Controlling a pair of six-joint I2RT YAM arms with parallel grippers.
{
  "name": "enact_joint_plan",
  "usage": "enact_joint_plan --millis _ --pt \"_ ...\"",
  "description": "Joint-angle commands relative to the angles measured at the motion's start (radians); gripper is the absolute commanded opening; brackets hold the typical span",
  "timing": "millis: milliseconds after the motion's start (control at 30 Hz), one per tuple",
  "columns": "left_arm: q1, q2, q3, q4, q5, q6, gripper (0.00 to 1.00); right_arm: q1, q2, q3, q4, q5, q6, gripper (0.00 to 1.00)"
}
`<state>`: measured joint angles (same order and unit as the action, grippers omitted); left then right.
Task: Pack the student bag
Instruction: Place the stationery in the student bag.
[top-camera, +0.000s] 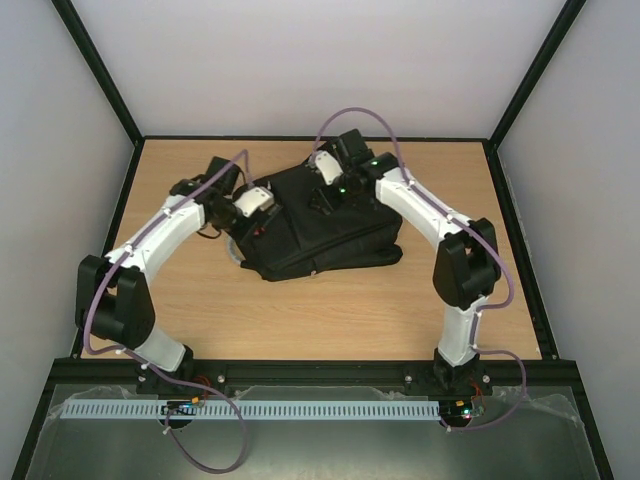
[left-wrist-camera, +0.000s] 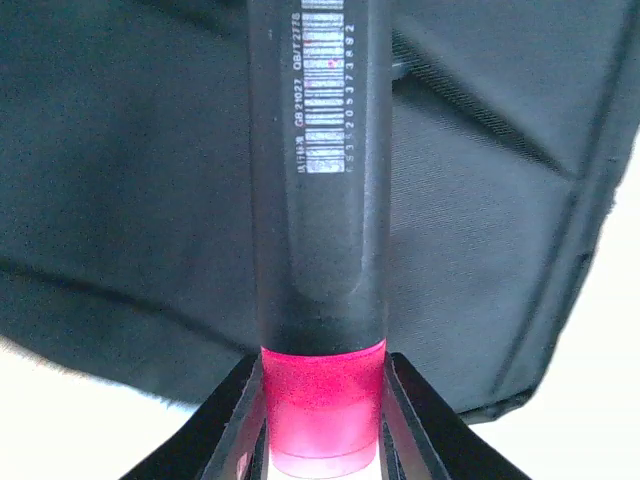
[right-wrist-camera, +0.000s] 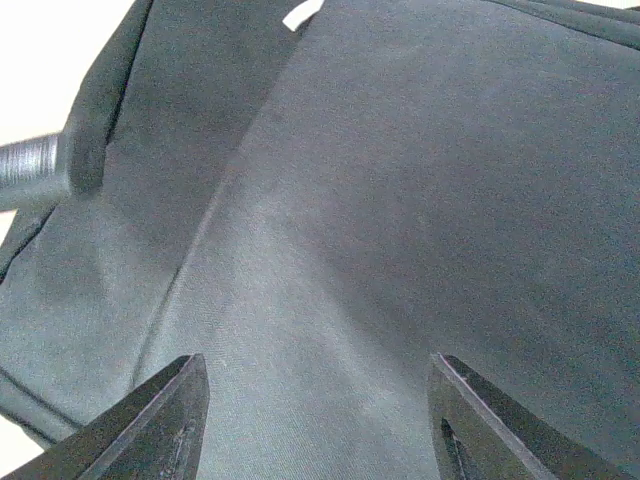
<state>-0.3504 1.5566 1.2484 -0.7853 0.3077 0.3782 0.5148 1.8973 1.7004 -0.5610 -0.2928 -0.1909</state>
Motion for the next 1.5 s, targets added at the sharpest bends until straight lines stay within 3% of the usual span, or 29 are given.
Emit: enact_joint_plan --millis 0,267,667,833,1267,1467 --pt "0.136 -0.017 -0.026 -0.038 0.052 -0.013 0.14 0.075 0.059 0.042 0.034 0.164 0.088 0.61" --pt "0.290 0.003 -0.052 -0.016 0.113 -0.085 0.14 0.194 0.137 0.083 0.110 0.360 0.150 0.60" --pt "0.289 0.046 -0.033 -0.032 0.191 -0.094 0.15 0.269 0.183 0.123 0.142 0.466 0.174 0.58" --pt "0.277 0.044 -0.034 -0.024 0.210 -0.115 0.15 0.277 0.200 0.103 0.179 0.578 0.177 0.52" --pt "0.233 0.088 -0.006 -0.034 0.221 -0.104 0.14 0.291 0.215 0.099 0.163 0.504 0.165 0.55" --pt "0.208 0.100 -0.008 -0.050 0.230 -0.096 0.14 0.292 0.226 0.066 0.175 0.590 0.171 0.41"
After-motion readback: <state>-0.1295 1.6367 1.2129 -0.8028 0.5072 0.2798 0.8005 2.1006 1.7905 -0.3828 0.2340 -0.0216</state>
